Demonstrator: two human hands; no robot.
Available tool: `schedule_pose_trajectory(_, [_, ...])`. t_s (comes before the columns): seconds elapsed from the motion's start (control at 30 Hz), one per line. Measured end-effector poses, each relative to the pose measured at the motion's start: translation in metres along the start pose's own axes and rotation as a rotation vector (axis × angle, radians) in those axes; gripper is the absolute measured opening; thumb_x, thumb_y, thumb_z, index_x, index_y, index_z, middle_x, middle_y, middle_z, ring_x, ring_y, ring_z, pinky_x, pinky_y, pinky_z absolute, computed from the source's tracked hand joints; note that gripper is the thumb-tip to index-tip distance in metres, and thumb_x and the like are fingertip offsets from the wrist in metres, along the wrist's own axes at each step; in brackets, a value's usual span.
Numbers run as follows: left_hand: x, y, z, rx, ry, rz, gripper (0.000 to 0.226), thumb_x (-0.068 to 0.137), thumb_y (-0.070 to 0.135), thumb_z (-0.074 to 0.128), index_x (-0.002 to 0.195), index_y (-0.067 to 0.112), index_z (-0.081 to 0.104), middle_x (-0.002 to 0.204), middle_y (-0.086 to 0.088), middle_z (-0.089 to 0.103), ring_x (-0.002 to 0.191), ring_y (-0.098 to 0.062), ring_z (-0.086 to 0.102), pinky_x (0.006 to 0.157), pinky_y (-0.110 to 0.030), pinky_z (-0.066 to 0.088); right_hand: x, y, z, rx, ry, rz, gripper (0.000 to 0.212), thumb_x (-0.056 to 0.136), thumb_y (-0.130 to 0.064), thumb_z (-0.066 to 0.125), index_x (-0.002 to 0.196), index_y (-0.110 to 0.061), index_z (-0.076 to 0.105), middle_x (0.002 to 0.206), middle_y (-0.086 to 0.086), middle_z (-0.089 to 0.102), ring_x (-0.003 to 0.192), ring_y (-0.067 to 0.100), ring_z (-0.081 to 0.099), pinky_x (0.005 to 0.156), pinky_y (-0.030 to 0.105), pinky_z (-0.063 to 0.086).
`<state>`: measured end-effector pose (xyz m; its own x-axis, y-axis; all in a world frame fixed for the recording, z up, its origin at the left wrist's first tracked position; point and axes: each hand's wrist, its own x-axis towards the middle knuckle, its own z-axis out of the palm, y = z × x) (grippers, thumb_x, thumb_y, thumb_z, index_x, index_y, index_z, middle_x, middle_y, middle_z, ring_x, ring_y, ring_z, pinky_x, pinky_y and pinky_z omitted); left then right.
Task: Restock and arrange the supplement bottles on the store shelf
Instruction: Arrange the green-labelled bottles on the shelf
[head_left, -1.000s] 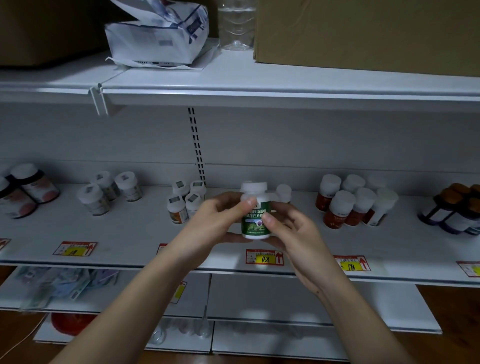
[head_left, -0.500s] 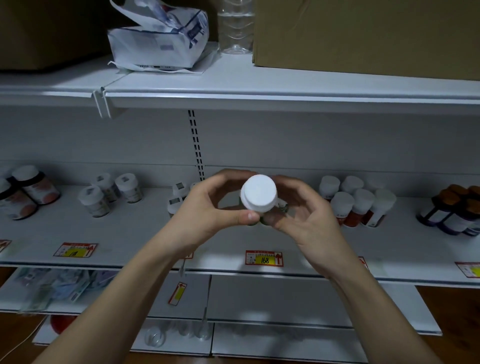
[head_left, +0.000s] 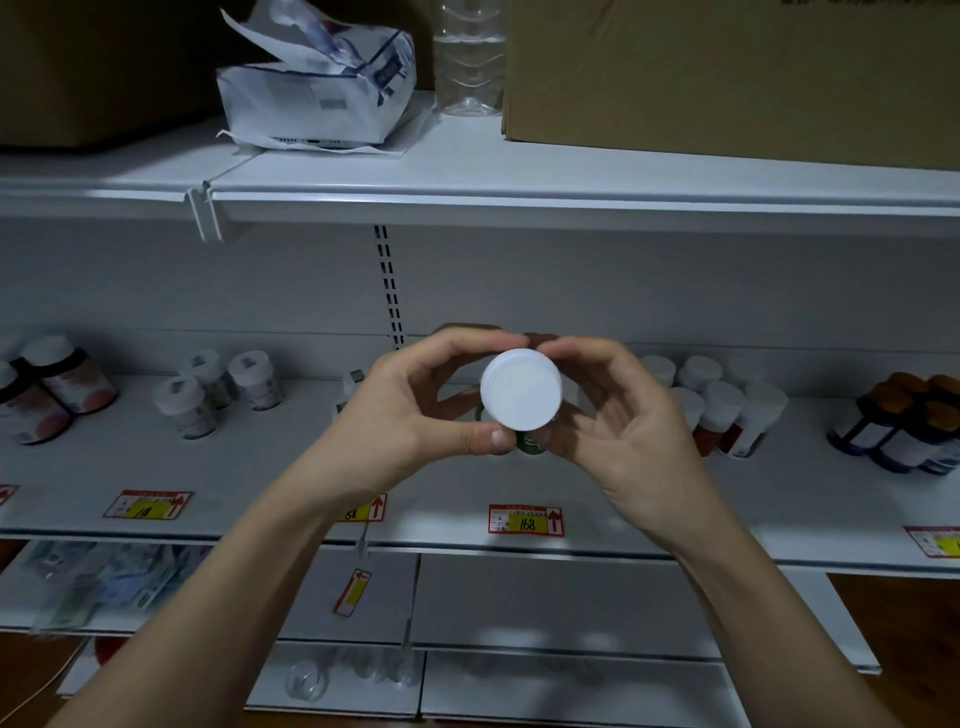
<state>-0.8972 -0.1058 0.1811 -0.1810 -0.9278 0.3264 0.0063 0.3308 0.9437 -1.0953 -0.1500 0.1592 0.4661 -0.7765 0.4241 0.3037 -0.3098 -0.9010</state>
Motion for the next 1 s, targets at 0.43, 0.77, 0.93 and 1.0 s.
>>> schedule_pose_trajectory(0.43, [0.015,-0.005,0.004,-0.014,0.048,-0.2,0.063,0.09,0.019,0.069,0.147,0.024,0.044,0.124,-0.013,0.068,0.114,-0.028,0.067,0.091,-0.045,0.058,0.007,-0.006,-0.007,-0.094,0.083,0.201,0.067,0.083,-0.017,0.069,0.141,-0.038,0.043,0.108,0.008,0.073,0.102,0.023,0.072,0.082,0.04,0.06])
schedule_pose_trajectory(0.77, [0.031,0.006,0.013,0.107,0.169,-0.436,0.038,0.095,0.042,0.058,0.11,0.009,0.07,0.089,-0.021,0.074,0.078,-0.04,0.072,0.057,-0.027,0.056,0.018,-0.015,0.006,-0.169,0.224,0.439,0.043,0.091,-0.049,0.056,0.119,-0.019,0.065,0.092,0.01,0.074,0.071,0.02,0.072,0.052,0.034,0.056])
schedule_pose_trajectory(0.93, [0.039,0.011,0.015,0.076,0.199,-0.545,0.057,0.094,0.052,0.056,0.095,-0.003,0.071,0.068,-0.023,0.069,0.058,-0.03,0.068,0.055,-0.026,0.056,0.029,-0.025,0.01,-0.196,0.251,0.551,0.055,0.095,-0.058,0.048,0.098,-0.006,0.068,0.064,0.015,0.066,0.05,0.019,0.06,0.046,0.028,0.05])
schedule_pose_trajectory(1.0, [0.04,0.012,0.015,0.072,0.2,-0.548,0.058,0.093,0.054,0.056,0.095,-0.002,0.071,0.068,-0.022,0.069,0.058,-0.03,0.068,0.056,-0.025,0.056,0.031,-0.028,0.01,-0.202,0.244,0.554,0.058,0.094,-0.059,0.048,0.097,-0.005,0.068,0.062,0.015,0.065,0.049,0.021,0.059,0.047,0.029,0.05])
